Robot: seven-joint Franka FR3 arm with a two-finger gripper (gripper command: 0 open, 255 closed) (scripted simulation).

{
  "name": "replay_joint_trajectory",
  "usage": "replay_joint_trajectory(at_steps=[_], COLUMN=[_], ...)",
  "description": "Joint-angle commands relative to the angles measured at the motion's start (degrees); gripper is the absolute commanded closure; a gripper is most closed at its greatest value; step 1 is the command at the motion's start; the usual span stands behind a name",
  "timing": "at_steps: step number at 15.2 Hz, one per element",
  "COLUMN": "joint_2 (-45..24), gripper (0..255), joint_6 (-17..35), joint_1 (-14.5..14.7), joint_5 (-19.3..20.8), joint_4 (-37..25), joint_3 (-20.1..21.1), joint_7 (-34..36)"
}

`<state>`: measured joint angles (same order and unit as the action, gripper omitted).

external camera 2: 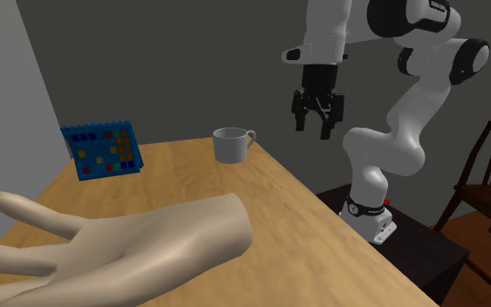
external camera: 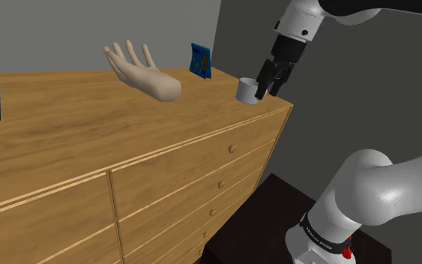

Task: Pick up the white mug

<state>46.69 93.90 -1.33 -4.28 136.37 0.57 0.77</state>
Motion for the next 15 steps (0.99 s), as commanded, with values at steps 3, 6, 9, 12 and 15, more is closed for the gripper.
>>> replay_joint_trajectory(at_steps=[3,6,9,12,15], joint_2=[-3.44,-8.78,-14.3,-19.95,-25.7], gripper=[0,0,0,0,0], joint_6=[1.94,4.65,7.06,9.12,10.77], joint_1=[-0.61,-1.44,-2.16,-2.81,-3.38], joint_5=[1.61,3.77,5.63,7.15,8.35], joint_4=[-1.43,-4.07,-7.3,-11.13,-15.55], joint_3=[-1.17,-2.84,-4.4,-5.85,-7.19], joint_7=[-1.87,-4.49,-6.95,-9.28,-11.53])
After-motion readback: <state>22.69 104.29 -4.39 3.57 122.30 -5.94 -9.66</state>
